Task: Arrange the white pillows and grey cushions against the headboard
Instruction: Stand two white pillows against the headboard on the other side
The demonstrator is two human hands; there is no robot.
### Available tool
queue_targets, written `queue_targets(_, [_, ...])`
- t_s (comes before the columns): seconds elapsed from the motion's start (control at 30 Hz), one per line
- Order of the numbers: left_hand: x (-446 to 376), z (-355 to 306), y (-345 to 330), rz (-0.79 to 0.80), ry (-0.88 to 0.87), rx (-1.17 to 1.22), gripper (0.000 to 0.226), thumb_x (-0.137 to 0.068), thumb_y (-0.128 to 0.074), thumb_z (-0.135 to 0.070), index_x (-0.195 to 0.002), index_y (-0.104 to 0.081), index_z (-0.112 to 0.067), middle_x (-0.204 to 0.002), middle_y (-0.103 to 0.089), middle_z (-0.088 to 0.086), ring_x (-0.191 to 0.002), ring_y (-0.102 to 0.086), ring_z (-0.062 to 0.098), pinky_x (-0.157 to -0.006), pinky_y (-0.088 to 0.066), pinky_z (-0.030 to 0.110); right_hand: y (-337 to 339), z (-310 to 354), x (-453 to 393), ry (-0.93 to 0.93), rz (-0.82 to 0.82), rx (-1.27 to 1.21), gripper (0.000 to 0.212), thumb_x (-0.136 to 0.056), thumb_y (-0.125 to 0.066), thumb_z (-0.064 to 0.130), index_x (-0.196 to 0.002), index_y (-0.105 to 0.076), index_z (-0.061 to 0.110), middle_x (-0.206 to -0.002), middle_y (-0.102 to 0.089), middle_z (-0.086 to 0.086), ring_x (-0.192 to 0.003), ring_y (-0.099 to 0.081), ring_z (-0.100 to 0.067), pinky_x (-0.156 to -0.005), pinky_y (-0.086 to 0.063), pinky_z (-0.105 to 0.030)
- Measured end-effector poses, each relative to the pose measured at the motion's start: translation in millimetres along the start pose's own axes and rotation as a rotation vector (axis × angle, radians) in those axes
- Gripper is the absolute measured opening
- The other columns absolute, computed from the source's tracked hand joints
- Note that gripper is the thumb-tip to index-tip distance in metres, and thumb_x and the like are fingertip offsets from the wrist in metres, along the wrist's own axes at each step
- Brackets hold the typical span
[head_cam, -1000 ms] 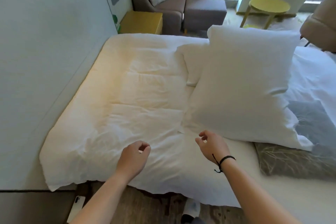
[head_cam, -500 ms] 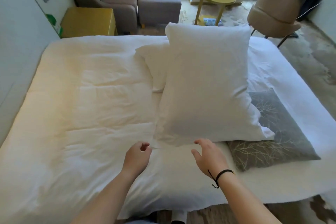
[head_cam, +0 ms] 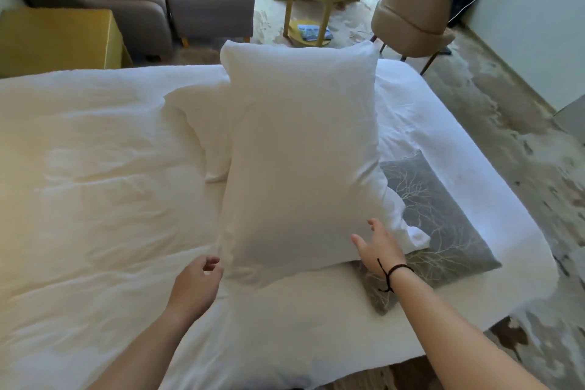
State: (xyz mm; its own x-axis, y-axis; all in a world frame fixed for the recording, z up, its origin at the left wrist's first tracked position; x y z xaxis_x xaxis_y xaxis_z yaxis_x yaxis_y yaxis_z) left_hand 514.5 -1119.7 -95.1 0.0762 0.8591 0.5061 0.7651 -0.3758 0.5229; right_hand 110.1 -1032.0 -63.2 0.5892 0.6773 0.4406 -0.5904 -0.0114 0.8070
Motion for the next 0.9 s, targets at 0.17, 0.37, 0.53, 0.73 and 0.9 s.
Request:
queue_targets(0.17, [-22.4, -46.2, -23.5, -0.028, -0.04, -0.075, 0.022, -0.093, -0.058, -0.031, -0.113, -0.064, -0.025, -0.107, -0.065, -0.01, -0.088, -0.06, 0.0, -0.075, -0.043, 0.028, 34.1, -39.5, -91.9, -0.129, -0.022, -0.093, 0.089, -0.082, -0.064, 0.055, -0.148, -0.024, 0.012, -0.148, -0.04, -0.012, -0.129, -0.045, -0.035, -0.1, -0.041, -0.046])
queue_targets(0.37, [-35.0, -105.2, -82.1, 0.036, -0.127, -0.159, 0.026, -0.097, -0.051, -0.022, -0.12, -0.063, -0.026, -0.113, -0.062, -0.009, -0.097, -0.057, 0.001, -0.083, -0.041, 0.027, 18.8, -83.5, -138.5, -0.197, 0.109, -0.134, 0.11, -0.057, -0.06, 0.081, -0.138, -0.035, 0.012, -0.128, -0.056, -0.014, -0.105, -0.057, -0.035, -0.078, -0.047, -0.042])
queue_targets(0.53, [-34.6, -122.9, -113.7, 0.092, -0.139, -0.228, 0.024, -0.094, -0.056, -0.032, -0.118, -0.059, -0.037, -0.106, -0.06, -0.011, -0.091, -0.058, 0.0, -0.081, -0.046, 0.026, -1.7, -98.8, -158.9, -0.174, 0.139, -0.2, 0.102, -0.052, -0.059, 0.086, -0.126, -0.048, 0.016, -0.11, -0.066, -0.01, -0.096, -0.062, -0.032, -0.082, -0.053, -0.045])
queue_targets(0.73, [-33.5, -137.2, -121.8, 0.08, -0.169, -0.293, 0.028, -0.092, -0.059, -0.032, -0.119, -0.057, -0.035, -0.116, -0.046, -0.013, -0.095, -0.057, 0.002, -0.088, -0.049, 0.031, 2.7, -98.5, -172.6, -0.129, 0.126, -0.161, 0.044, -0.082, -0.056, 0.059, -0.081, -0.058, 0.015, -0.088, -0.067, -0.011, -0.08, -0.058, -0.032, -0.067, -0.045, -0.038])
queue_targets(0.9, [-31.6, -144.4, -127.7, 0.09, -0.2, -0.286, 0.028, -0.092, -0.06, -0.034, -0.12, -0.056, -0.036, -0.121, -0.046, -0.011, -0.101, -0.057, 0.004, -0.087, -0.046, 0.027, 5.1, -75.1, -158.5, -0.053, 0.101, -0.143, 0.034, -0.092, -0.051, 0.043, -0.079, -0.059, 0.013, -0.093, -0.069, -0.015, -0.083, -0.06, -0.035, -0.074, -0.048, -0.04])
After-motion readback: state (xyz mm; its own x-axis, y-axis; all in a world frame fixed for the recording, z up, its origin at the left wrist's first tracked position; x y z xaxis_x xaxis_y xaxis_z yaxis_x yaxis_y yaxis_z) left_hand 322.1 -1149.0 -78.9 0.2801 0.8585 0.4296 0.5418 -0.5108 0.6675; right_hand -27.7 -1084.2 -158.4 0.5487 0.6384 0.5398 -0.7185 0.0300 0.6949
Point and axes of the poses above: each hand's wrist, its own x-axis away from the middle knuckle, its own y-axis out of the back of the hand, z = x × y, the point moved 9 cm from there along -x, towards the middle knuckle
